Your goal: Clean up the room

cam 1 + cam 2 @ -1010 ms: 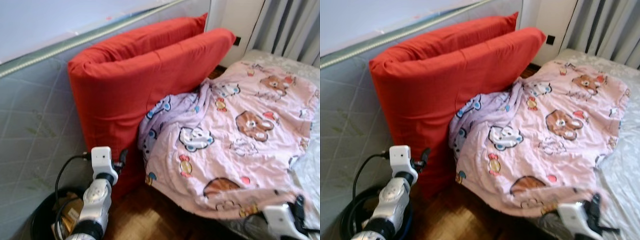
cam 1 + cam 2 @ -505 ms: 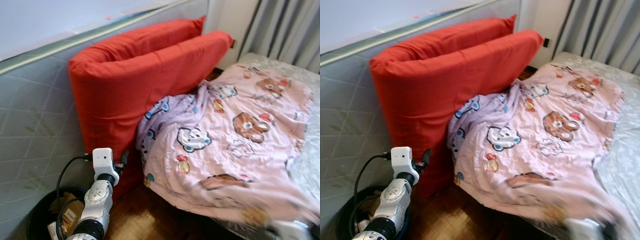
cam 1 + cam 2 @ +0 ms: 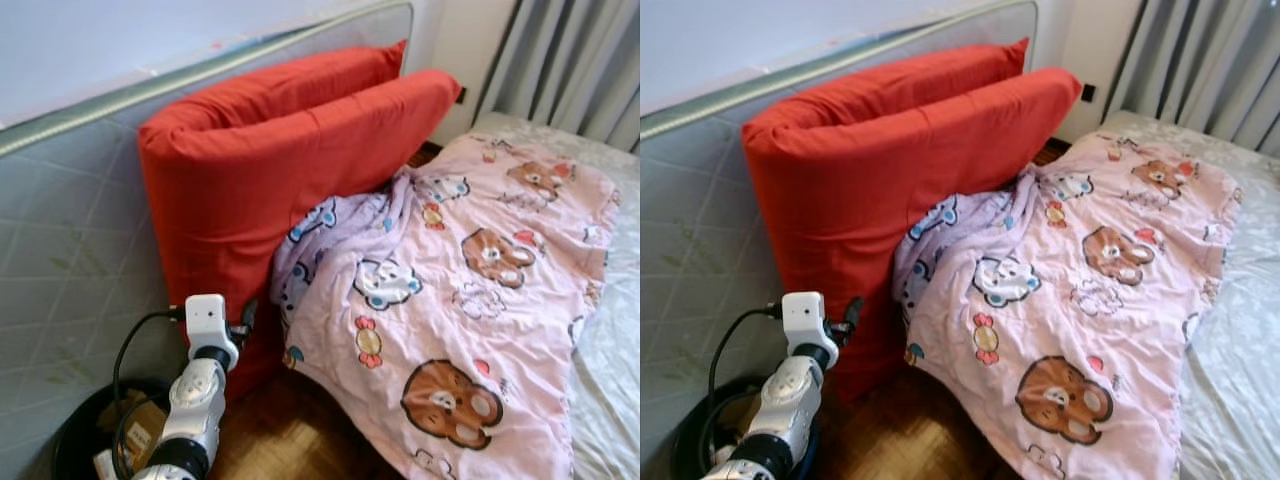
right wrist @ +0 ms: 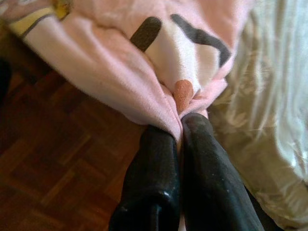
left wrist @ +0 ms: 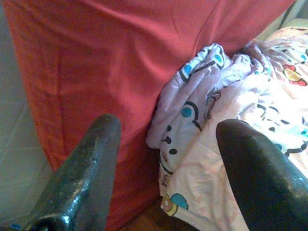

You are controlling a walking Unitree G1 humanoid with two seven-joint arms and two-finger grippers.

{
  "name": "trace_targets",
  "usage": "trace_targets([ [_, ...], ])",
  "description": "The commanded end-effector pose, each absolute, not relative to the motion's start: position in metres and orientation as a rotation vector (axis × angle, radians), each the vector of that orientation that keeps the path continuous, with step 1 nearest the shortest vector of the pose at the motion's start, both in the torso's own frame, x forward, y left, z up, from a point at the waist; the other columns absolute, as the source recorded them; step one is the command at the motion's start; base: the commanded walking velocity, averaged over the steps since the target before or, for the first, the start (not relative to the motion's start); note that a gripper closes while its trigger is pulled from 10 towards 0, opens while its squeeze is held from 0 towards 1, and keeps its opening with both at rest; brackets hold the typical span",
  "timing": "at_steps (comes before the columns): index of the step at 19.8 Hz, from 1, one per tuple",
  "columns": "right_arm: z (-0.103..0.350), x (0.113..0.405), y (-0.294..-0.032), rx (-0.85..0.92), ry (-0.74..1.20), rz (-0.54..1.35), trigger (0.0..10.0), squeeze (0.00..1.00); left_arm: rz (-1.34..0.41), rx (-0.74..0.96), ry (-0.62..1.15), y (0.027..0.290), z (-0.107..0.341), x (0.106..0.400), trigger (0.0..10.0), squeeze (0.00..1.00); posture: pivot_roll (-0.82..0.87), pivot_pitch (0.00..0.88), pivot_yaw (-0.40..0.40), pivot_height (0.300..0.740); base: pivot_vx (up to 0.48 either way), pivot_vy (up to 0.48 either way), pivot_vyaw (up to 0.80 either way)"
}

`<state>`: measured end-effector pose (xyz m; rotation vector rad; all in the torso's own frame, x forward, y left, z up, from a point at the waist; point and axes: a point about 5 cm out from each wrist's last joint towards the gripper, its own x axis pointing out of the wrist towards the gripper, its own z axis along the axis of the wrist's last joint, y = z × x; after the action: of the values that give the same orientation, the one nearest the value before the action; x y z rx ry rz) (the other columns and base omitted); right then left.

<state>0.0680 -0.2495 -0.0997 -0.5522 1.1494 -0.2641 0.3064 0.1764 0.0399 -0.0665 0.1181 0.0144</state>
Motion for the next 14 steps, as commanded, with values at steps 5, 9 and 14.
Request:
trace_targets([
  [5,-0.103,0.041,-0.266,-0.550,1.252,-0.355,10.0,0.00,-0.007,-0.047,0.128,0.175,0.038,0.305,10.0,0.00,-0.02,0.057,-0.018,0.740,0.000,0.000,0.00],
  [9,-0.103,0.038,-0.270,-0.515,1.264,-0.363,10.0,0.60,-0.010,-0.045,0.133,0.174,0.037,0.305,10.0,0.00,-0.02,0.056,-0.018,0.740,0.000,0.000,0.00],
  [14,-0.109,0.047,-0.253,-0.404,1.272,-0.244,10.0,1.00,-0.015,-0.042,0.140,0.174,0.036,0.305,10.0,0.00,-0.02,0.058,-0.015,0.740,0.000,0.000,0.00],
])
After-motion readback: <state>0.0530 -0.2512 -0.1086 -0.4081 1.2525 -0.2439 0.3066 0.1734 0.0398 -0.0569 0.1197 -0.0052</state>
